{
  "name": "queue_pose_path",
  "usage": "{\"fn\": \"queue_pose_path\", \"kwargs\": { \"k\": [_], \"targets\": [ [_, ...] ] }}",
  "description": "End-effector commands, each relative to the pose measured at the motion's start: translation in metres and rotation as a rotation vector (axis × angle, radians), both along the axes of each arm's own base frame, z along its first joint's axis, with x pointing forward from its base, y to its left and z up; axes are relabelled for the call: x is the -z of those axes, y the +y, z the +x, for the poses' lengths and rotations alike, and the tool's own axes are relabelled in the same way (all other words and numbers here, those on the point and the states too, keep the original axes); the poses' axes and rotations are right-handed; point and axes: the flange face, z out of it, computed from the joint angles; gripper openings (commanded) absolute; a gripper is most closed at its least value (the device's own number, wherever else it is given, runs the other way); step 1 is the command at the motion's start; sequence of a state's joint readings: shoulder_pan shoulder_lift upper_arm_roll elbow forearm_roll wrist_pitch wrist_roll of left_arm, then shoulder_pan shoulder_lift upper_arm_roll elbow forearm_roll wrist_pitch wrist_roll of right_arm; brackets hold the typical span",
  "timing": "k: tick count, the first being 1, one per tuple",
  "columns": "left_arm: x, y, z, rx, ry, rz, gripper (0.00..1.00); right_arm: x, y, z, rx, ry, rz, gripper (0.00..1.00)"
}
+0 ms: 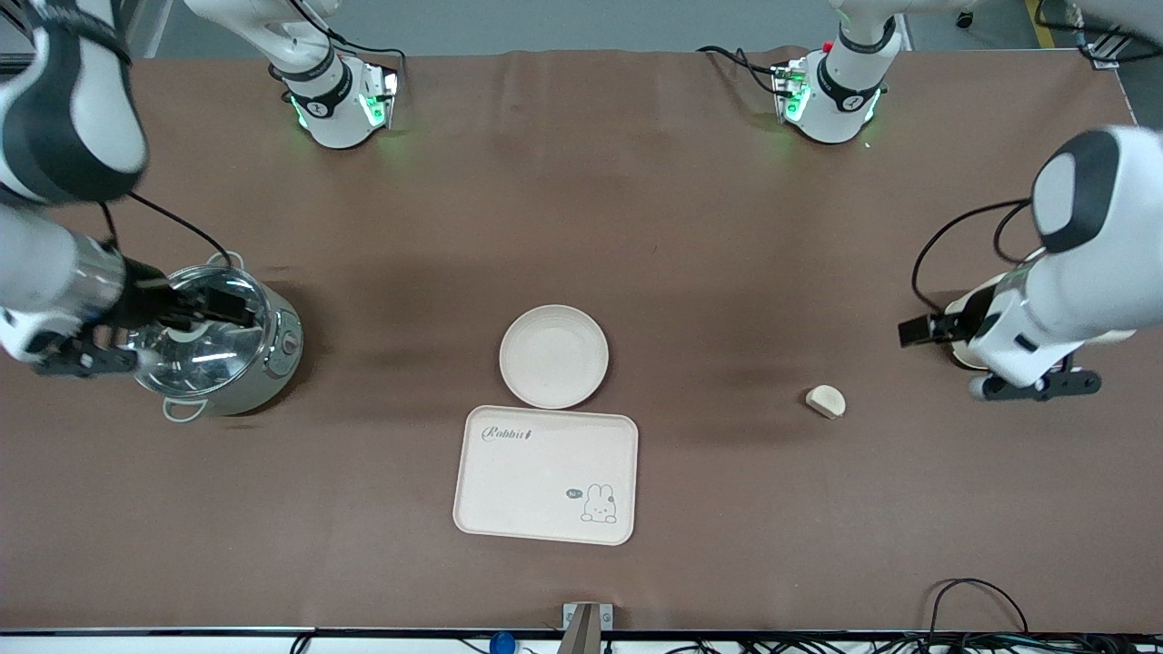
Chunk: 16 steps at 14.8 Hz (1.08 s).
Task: Place bun in plate and plate on tray
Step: 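Reach down and grasp the small cream bun with the left gripper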
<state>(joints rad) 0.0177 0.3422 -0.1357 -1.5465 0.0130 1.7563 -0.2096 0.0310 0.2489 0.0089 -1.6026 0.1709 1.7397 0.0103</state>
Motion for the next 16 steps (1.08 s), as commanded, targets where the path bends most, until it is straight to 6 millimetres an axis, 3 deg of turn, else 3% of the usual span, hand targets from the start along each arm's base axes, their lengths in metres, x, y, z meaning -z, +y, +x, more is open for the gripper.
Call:
{"fn": "queue_pose_path", "kwargs": {
  "k": [1,4,7,11,14,16],
  "targets": [
    [0.053,-0.004,0.015,-0.076,-0.016,0.007,1.00,0.044,0.010,-0.010,0.037,-0.002,0.045,1.00],
    [0.114,-0.007,0.017,-0.211,-0.030,0.007,1.00,0.086,0.023,-0.022,0.062,0.010,0.081,1.00],
    [0.156,-0.013,0.017,-0.345,0.001,0.022,1.00,0.128,0.031,-0.038,0.109,0.023,0.123,1.00],
    [0.200,-0.023,0.016,-0.520,0.032,0.036,1.00,0.174,0.075,-0.063,0.125,0.055,0.176,1.00],
    [0.224,-0.044,0.016,-0.635,0.025,0.044,1.00,0.202,0.110,-0.085,0.143,0.028,0.191,1.00],
    [0.237,-0.049,0.012,-0.624,0.038,0.057,1.00,0.218,0.140,-0.102,0.147,-0.014,0.194,1.00]
  ]
}}
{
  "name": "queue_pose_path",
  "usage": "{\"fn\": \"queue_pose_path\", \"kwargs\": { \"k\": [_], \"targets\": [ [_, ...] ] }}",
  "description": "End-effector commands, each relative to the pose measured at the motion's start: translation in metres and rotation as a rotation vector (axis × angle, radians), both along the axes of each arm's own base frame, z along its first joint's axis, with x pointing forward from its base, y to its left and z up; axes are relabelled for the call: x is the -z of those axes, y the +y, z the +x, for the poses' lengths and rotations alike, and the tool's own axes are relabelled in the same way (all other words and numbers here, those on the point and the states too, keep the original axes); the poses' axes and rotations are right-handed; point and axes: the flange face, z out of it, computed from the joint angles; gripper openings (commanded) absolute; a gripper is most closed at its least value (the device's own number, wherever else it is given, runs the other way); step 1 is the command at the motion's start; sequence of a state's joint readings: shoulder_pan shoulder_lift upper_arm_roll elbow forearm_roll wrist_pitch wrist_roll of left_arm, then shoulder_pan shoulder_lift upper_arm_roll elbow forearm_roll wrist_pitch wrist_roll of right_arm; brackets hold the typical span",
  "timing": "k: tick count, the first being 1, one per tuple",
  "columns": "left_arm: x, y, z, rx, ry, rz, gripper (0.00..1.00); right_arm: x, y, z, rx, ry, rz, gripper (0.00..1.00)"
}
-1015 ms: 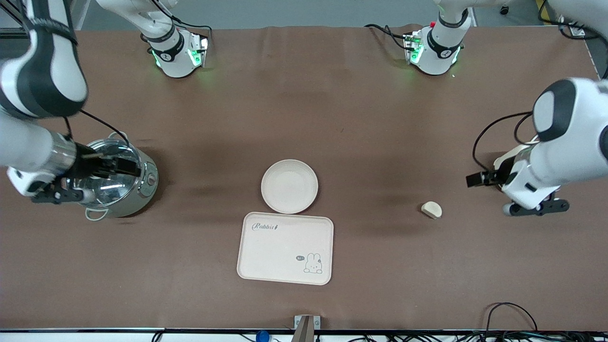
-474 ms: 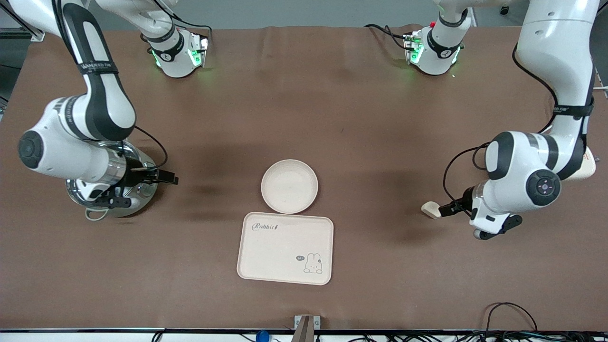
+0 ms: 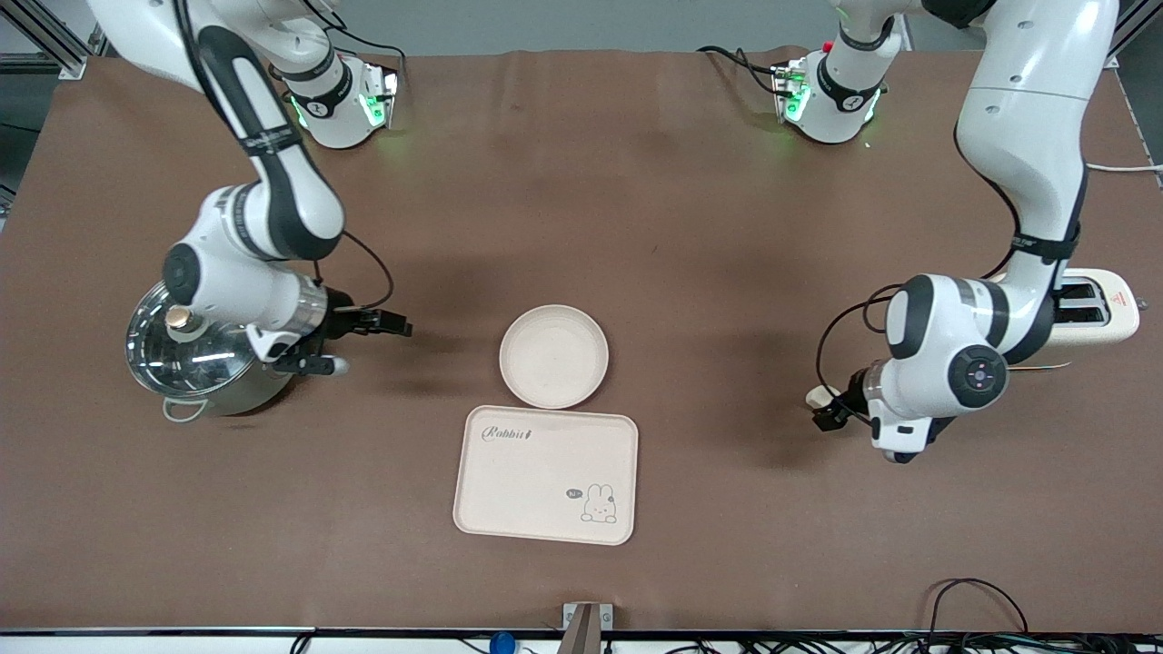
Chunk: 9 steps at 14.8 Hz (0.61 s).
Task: Place bun in plate and plate on tray
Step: 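Carry the bun toward the plate while the right gripper reaches the plate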
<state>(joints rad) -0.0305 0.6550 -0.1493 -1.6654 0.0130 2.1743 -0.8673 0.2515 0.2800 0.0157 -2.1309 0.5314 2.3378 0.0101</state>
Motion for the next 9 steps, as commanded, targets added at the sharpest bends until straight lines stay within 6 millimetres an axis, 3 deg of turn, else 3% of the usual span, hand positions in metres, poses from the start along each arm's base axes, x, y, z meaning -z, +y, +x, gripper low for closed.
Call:
{"fn": "queue_pose_path", "kwargs": {
  "k": [1,4,6,9],
  "targets": [
    [0.015,-0.002,-0.004,-0.017,0.008,0.014,1.00,0.024,0.039,-0.026,0.024,-0.031,0.014,1.00],
    [0.020,0.001,-0.004,-0.020,0.012,0.017,0.94,0.055,0.079,-0.035,0.060,-0.074,0.013,1.00],
    [0.027,0.008,-0.003,-0.027,0.018,0.023,0.87,0.062,0.103,-0.033,0.091,-0.088,0.039,1.00],
    [0.035,0.011,-0.002,-0.033,0.013,0.024,0.66,0.072,0.118,-0.020,0.104,-0.087,0.057,0.92]
  ]
}}
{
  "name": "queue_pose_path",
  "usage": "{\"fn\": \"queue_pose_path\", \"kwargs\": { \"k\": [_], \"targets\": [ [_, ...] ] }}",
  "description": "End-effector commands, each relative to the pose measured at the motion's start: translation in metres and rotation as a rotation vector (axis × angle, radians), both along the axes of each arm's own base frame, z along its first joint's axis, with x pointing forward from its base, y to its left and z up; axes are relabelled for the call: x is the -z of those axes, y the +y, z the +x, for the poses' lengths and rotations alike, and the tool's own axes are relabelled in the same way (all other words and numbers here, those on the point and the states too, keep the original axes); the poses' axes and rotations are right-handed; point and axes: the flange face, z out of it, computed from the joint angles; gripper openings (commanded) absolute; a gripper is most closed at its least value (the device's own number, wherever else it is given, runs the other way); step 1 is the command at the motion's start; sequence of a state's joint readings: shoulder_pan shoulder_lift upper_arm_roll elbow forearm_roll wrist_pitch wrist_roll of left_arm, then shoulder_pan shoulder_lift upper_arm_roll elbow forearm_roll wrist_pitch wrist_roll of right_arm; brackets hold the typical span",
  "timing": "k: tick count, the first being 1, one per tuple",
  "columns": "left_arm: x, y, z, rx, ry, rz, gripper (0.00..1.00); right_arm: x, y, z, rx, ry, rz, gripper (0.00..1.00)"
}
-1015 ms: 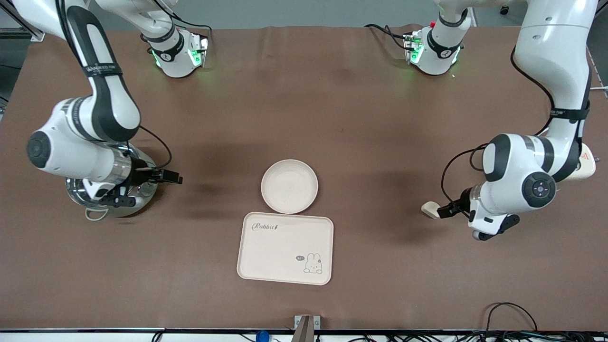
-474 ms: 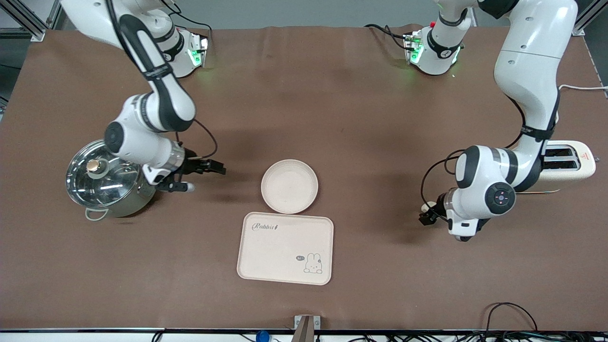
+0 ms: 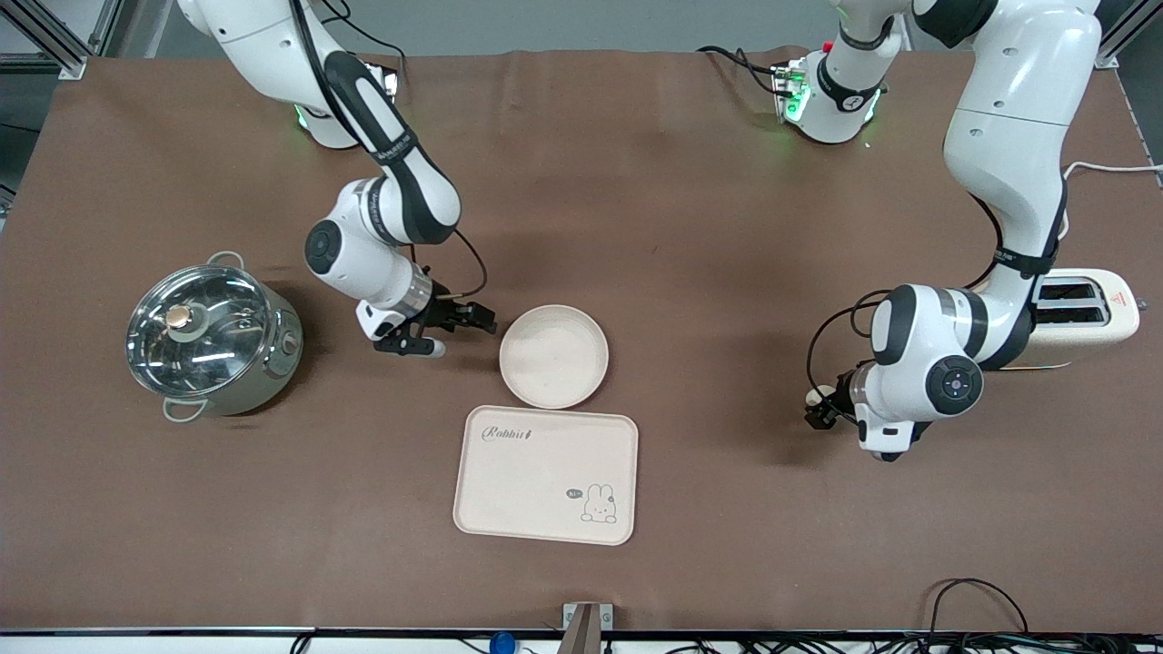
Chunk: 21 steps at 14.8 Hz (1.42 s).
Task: Place bun in plate and plate on tray
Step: 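Carry the bun toward the plate while the right gripper reaches the plate, then lower the bun into the white plate and open the left gripper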
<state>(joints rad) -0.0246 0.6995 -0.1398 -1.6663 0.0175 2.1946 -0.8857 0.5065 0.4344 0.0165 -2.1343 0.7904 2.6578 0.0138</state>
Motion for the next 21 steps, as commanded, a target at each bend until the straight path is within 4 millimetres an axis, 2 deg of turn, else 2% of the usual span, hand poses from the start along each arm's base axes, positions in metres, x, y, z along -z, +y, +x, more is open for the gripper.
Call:
{"fn": "queue_pose_path", "kwargs": {
  "k": [1,3,5,6,7,9,12,14,15,17,19,21],
  "targets": [
    [0.012,0.002,-0.001,-0.004,-0.005,0.015,0.60,0.007,0.014,0.016,0.022,-0.003,0.023,0.87],
    [0.011,-0.001,-0.001,-0.010,-0.006,0.016,0.48,0.016,0.033,0.015,0.005,-0.005,0.026,0.74],
    [0.007,-0.006,-0.001,-0.010,-0.009,0.010,0.37,0.024,0.040,0.019,0.001,-0.004,0.026,0.61],
    [0.004,-0.017,-0.003,-0.003,-0.003,0.001,0.34,0.026,0.041,0.022,0.001,-0.005,0.026,0.55],
    [-0.004,-0.043,-0.007,0.022,-0.006,-0.016,0.34,0.028,0.042,0.024,0.001,-0.005,0.027,0.49],
    [-0.024,-0.081,-0.013,0.002,-0.013,-0.036,0.34,0.030,0.044,0.024,-0.002,-0.006,0.026,0.42],
    [-0.059,-0.182,-0.033,-0.005,-0.029,-0.117,0.35,0.030,0.041,0.025,0.000,-0.006,0.025,0.35],
    [-0.070,-0.245,-0.052,0.010,-0.044,-0.132,0.35,0.030,0.041,0.025,0.000,-0.006,0.025,0.31],
    [-0.068,-0.275,-0.066,0.018,-0.035,-0.137,0.35,0.030,0.041,0.025,0.000,-0.006,0.025,0.31],
    [-0.064,-0.319,-0.079,-0.002,-0.060,-0.166,0.36,0.030,0.042,0.025,0.000,-0.005,0.026,0.27],
    [-0.047,-0.362,-0.096,-0.034,-0.102,-0.221,0.37,0.030,0.042,0.025,0.000,-0.005,0.025,0.18],
    [-0.032,-0.390,-0.108,-0.073,-0.148,-0.279,0.38,0.030,0.042,0.025,0.000,-0.007,0.025,0.10]
  ]
}}
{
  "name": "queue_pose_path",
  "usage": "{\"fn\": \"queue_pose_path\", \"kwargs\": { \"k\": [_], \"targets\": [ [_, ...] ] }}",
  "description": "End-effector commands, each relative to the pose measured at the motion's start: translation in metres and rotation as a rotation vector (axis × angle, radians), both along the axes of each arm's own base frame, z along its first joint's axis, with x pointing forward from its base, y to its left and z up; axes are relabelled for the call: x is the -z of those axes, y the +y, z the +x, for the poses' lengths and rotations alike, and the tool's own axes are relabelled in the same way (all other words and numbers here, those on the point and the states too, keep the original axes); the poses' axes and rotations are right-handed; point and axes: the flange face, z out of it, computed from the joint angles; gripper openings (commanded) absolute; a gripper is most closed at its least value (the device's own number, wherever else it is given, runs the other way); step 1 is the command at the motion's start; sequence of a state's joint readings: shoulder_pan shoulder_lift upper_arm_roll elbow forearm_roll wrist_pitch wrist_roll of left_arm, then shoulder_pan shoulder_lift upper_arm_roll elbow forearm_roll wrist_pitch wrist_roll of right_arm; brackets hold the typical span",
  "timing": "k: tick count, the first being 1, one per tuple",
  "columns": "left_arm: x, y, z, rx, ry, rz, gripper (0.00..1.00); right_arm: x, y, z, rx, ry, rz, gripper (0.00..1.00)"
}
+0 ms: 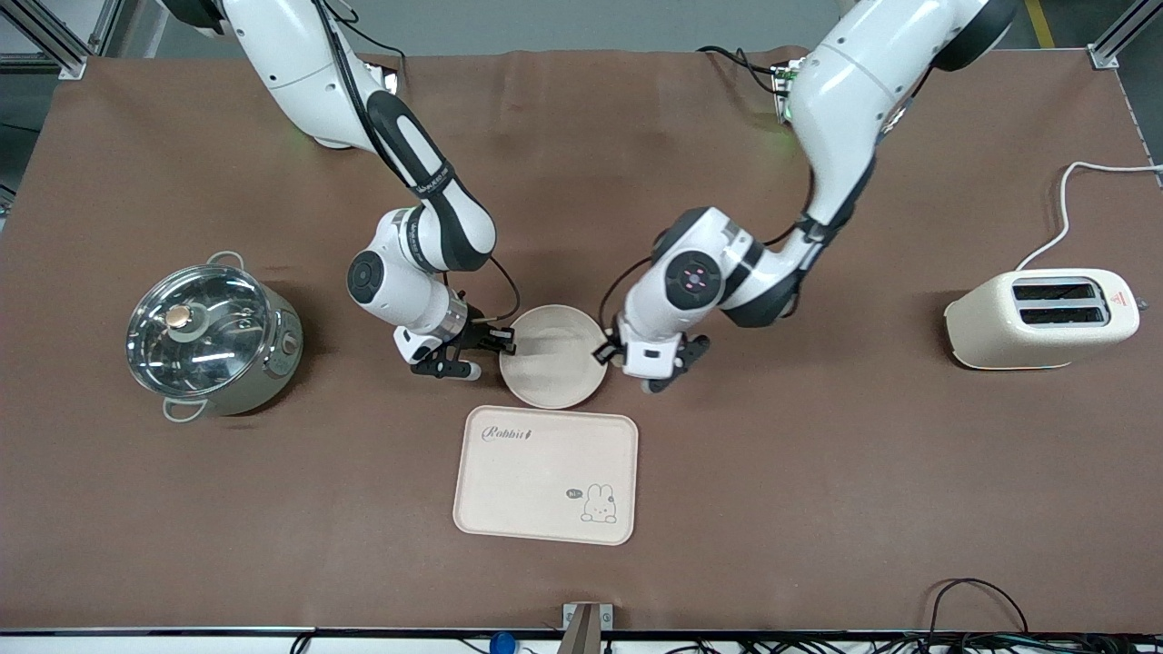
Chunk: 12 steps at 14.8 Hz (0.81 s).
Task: Place bun in plate and plate on tray
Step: 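Lower the bun into the white plate and open the left gripper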
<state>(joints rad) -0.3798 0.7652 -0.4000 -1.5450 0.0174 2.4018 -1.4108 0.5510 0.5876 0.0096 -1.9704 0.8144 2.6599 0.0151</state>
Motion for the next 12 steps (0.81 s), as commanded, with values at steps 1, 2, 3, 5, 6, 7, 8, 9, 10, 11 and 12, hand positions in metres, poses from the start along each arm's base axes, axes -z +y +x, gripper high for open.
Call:
{"fn": "queue_pose_path", "kwargs": {
  "k": [1,2,3,5,6,7,8,9,10,11,12],
  "targets": [
    [0.025,-0.030,-0.002,-0.050,-0.040,-0.067,0.41,-0.001,0.002,0.002,0.016,-0.007,0.009,0.04],
    [0.031,-0.040,-0.007,-0.044,-0.042,-0.076,0.46,-0.001,0.001,0.002,0.017,-0.011,0.008,0.00],
    [0.035,-0.046,-0.010,-0.042,-0.046,-0.083,0.49,-0.001,0.002,0.002,0.013,-0.013,0.007,0.00],
    [0.038,-0.047,-0.009,-0.046,-0.067,-0.101,0.61,-0.001,0.001,0.002,0.013,-0.015,0.006,0.00],
    [0.033,-0.047,-0.007,-0.047,-0.073,-0.104,0.76,-0.001,0.000,0.003,0.014,-0.015,0.006,0.00],
    [0.022,-0.045,-0.003,-0.045,-0.090,-0.107,1.00,-0.001,-0.001,0.003,0.015,-0.015,0.006,0.00],
    [0.008,-0.041,0.003,-0.049,-0.107,-0.112,1.00,-0.001,0.000,0.003,0.013,-0.015,0.007,0.00],
    [-0.005,-0.033,0.011,-0.059,-0.115,-0.109,1.00,0.000,0.001,0.002,0.012,-0.013,0.006,0.00],
    [-0.023,-0.020,0.023,-0.070,-0.125,-0.100,1.00,-0.002,0.000,0.003,0.013,-0.016,0.008,0.00],
    [-0.052,-0.003,0.036,-0.080,-0.137,-0.088,1.00,-0.002,-0.001,0.003,0.016,-0.014,0.008,0.00],
    [-0.080,0.015,0.046,-0.084,-0.142,-0.068,1.00,-0.002,-0.004,0.005,0.025,-0.012,0.010,0.00]
  ]
}}
